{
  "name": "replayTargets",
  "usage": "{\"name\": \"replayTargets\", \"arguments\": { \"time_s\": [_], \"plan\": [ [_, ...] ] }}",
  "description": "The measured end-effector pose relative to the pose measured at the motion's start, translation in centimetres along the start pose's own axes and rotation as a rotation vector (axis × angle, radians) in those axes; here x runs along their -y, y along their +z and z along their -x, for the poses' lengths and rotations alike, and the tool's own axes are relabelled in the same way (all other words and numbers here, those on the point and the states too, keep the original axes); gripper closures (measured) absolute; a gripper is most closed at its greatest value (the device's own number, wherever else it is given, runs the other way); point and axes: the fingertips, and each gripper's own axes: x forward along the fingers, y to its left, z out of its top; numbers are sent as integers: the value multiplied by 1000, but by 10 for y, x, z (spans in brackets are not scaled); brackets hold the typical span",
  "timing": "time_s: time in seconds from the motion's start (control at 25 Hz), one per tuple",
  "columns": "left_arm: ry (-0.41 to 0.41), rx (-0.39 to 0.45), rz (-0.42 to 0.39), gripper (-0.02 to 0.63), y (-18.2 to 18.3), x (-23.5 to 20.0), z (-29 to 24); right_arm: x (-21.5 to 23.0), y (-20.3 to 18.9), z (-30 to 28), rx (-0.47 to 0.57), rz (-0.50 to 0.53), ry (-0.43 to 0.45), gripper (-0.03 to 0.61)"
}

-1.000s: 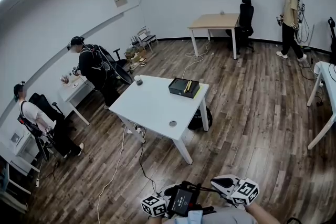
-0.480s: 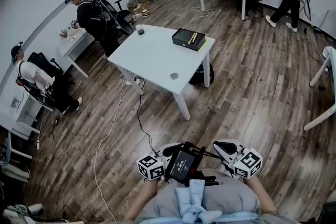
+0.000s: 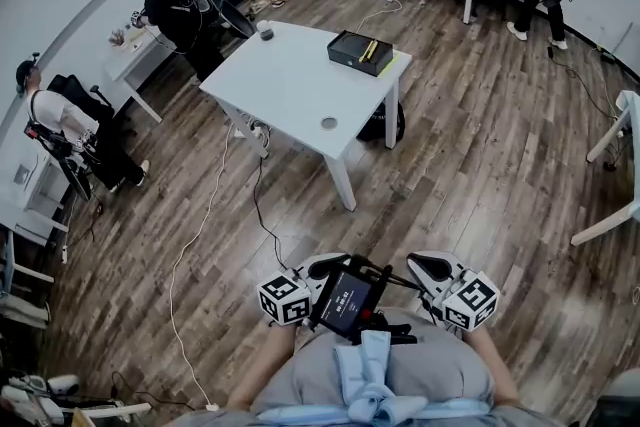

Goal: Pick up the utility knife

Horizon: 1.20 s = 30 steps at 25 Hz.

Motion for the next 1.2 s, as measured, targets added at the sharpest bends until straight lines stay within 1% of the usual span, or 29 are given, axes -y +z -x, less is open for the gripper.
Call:
{"name": "replayTargets", "arguments": {
  "time_s": [0.12,0.36,0.52,0.68,0.96,1.08,1.2],
  "plan": [
    [-16,2,-4,595,0,-1,-4,4,-4,0,-2,-16,-16,549],
    [-20,-9,24,595,-11,1,-1,1,-17,2,-24,-53,-19,549],
    [-19,-23,35,595,-18,-5,2,2,-20,-3,-28,-58,-26,549],
    [-22,-32,49,595,-16,-18,-1,10,-20,-10,-28,-85,-43,549],
    [-48,-39,67,595,0,-63,-24,48,-20,-41,-58,-121,-91,549],
    [-60,-27,64,595,18,-94,-36,71,-14,-68,-59,-145,-102,548],
    [-50,4,77,595,42,-131,-43,92,-2,-103,-69,-143,-94,549]
  ]
}}
